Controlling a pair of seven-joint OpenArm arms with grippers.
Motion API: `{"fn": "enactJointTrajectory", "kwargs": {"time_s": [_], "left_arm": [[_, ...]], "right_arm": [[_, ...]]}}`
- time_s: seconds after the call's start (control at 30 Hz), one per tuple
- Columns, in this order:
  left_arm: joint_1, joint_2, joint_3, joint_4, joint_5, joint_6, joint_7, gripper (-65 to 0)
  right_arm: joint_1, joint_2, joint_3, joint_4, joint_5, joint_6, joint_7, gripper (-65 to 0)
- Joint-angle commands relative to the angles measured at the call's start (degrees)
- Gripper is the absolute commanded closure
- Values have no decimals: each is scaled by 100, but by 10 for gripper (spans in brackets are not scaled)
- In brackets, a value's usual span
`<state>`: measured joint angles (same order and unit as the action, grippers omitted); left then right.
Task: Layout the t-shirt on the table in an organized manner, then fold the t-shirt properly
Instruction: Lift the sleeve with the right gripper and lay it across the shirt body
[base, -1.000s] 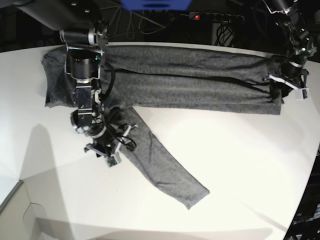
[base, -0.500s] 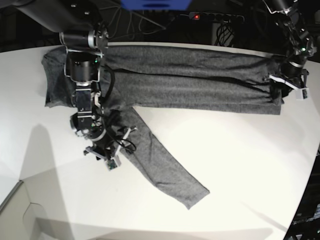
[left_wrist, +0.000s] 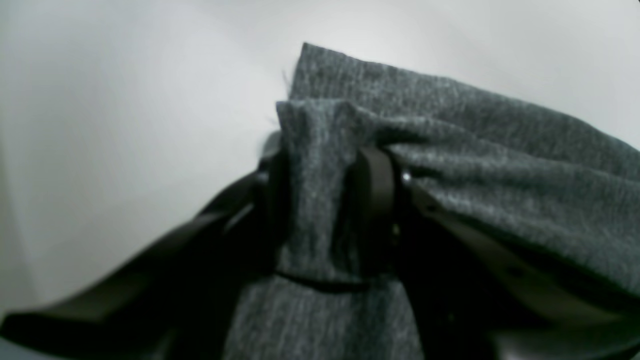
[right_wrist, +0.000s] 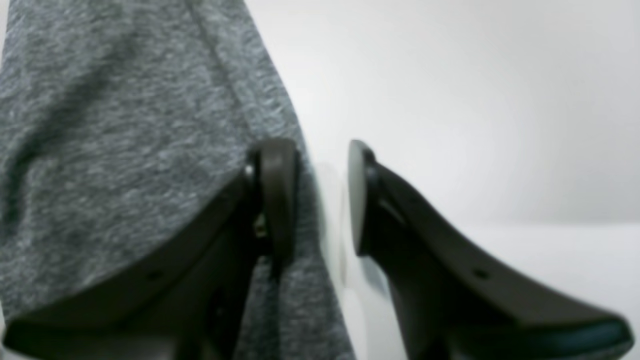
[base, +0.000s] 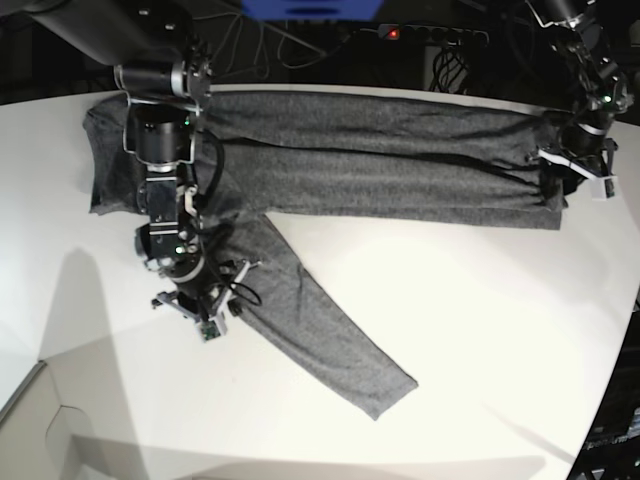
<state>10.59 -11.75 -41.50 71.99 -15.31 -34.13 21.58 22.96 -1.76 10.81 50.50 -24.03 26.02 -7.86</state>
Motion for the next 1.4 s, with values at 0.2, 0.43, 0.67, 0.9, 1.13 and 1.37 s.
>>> {"fn": "enactJointTrajectory", "kwargs": {"time_s": [0.2,0.43,0.67,0.9,1.13,1.37], "left_arm": [[-8,-87,-4,32,59,6,105,-221],[-8,-96,-4,32,41,6,105,-221],[-8,-104,-4,32,50,6,105,-221],[-8,-113,-4,41,76,6,105,-221],[-17,-113,4,59,41,6,105,-221],[-61,-113,22,94,32,6,105,-221]], "right_arm": [[135,5,-39,44,60,-31,113,-103],[170,40,-48,-316,43,-22,122,0],[-235,-66,-39,888,113,-13,131,0],[-1158,-479,-268,2726,227,163,69,0],[-2406,-724,-1050,4203,227,303,69,0],[-3637,-724,-2052,5275,227,286,69,0]]}}
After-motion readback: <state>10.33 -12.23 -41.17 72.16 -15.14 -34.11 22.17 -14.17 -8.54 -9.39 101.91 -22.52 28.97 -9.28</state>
